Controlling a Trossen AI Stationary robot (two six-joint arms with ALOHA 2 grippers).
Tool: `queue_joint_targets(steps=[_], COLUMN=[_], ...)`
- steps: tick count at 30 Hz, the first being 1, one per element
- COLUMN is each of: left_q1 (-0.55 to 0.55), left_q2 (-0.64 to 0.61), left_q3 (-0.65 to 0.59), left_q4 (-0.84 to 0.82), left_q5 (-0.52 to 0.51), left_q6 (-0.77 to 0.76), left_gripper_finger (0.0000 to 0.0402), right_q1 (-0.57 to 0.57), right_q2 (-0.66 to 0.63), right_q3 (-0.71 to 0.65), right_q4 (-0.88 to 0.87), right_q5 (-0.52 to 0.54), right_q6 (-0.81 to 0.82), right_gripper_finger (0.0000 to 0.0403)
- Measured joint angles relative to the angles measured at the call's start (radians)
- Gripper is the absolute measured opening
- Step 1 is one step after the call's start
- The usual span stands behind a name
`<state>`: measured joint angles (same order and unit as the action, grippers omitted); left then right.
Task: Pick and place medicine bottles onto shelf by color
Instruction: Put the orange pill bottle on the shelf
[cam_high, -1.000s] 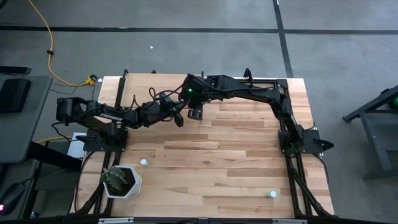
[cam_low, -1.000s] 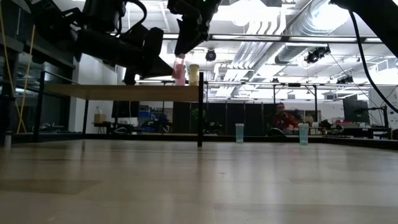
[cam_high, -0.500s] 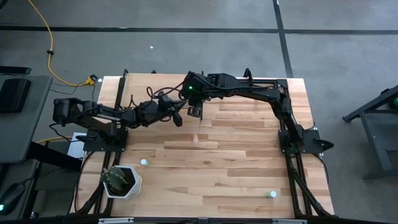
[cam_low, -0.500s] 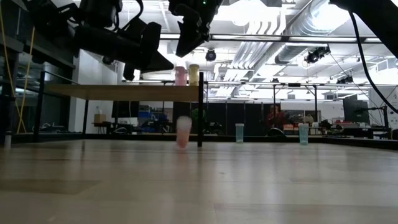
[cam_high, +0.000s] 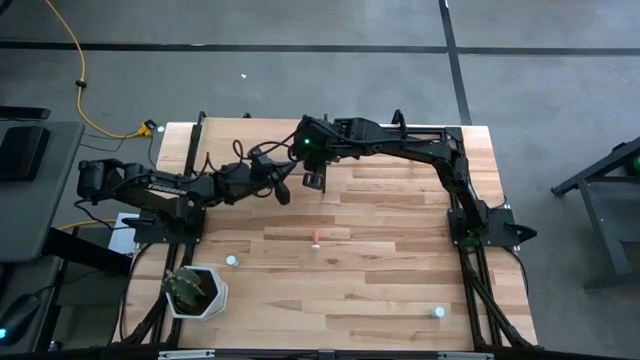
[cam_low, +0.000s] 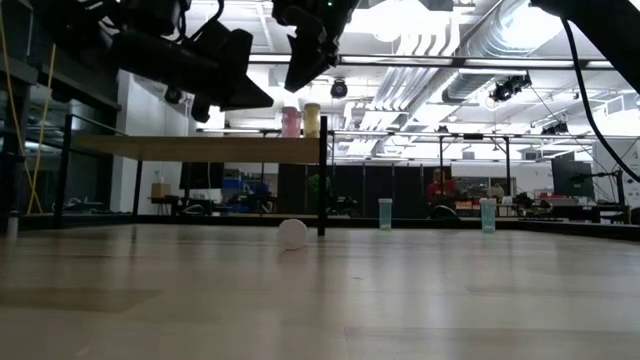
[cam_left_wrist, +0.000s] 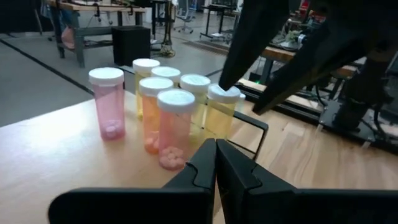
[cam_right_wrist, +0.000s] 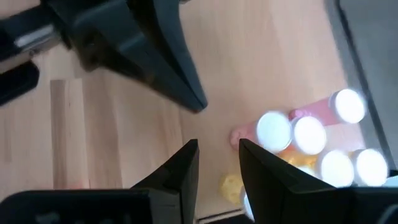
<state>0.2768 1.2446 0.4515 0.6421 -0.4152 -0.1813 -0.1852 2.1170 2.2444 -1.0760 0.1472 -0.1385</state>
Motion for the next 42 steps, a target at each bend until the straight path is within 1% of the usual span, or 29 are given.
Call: queue_joint_targets(steps=[3,7,9,13,16,18,20,22,26,28,30,33,37,39,42], left_q1=[-0.013,-0.028,-0.037,-0.069,-0.1,-0.125,-0.153,-0.181,-0.221,-0.229,-0.231,-0.229,-0.229,-0.229,-0.229], left_q2=[-0.002,-0.032,-0.06,-0.15,-0.23,-0.279,-0.319,-0.349,-0.376,-0.377,-0.378,-0.377,-0.377,-0.377,-0.377], left_q3=[0.0,0.0,0.0,0.0,0.0,0.0,0.0,0.0,0.0,0.0,0.0,0.0,0.0,0.0,0.0], left_q4=[-0.016,-0.056,-0.097,-0.174,-0.231,-0.276,-0.303,-0.319,-0.317,-0.304,-0.282,-0.256,-0.246,-0.246,-0.249], left_q5=[0.0,0.0,0.0,0.0,0.0,-0.001,-0.016,-0.038,-0.078,-0.091,-0.095,-0.095,-0.095,-0.095,-0.095], left_q6=[0.031,0.054,0.054,0.059,0.062,0.062,0.062,0.063,0.066,0.079,0.081,0.083,0.082,0.082,0.087], left_gripper_finger=[0.0,0.0,0.0,0.0,0.0,0.0,0.0,0.0,0.0,0.0,0.0,0.0,0.0,0.0,0.0], right_q1=[0.007,0.047,0.082,0.181,0.262,0.31,0.349,0.377,0.395,0.394,0.394,0.394,0.401,0.4,0.393], right_q2=[-0.001,-0.002,-0.002,-0.002,-0.005,-0.022,-0.062,-0.123,-0.254,-0.315,-0.358,-0.378,-0.344,-0.291,-0.204], right_q3=[0.0,-0.002,-0.002,-0.002,-0.017,-0.091,-0.227,-0.408,-0.784,-0.908,-0.99,-1.052,-1.035,-0.983,-0.86], right_q4=[-0.077,-0.265,-0.33,-0.371,-0.389,-0.348,-0.27,-0.151,0.12,0.259,0.401,0.539,0.641,0.603,0.505], right_q5=[-0.045,-0.107,-0.1,-0.068,-0.022,-0.003,-0.005,-0.017,-0.084,-0.11,-0.12,-0.113,0.028,0.052,0.058], right_q6=[-0.001,0.027,0.058,0.114,0.136,0.138,0.134,0.135,0.14,0.139,0.116,-0.04,-0.186,-0.248,-0.296], right_gripper_finger=[0.0106,0.0106,0.0106,0.0106,0.0106,0.0106,0.0106,0.0106,0.0106,0.0106,0.0106,0.0106,0.0106,0.0106,0.0107])
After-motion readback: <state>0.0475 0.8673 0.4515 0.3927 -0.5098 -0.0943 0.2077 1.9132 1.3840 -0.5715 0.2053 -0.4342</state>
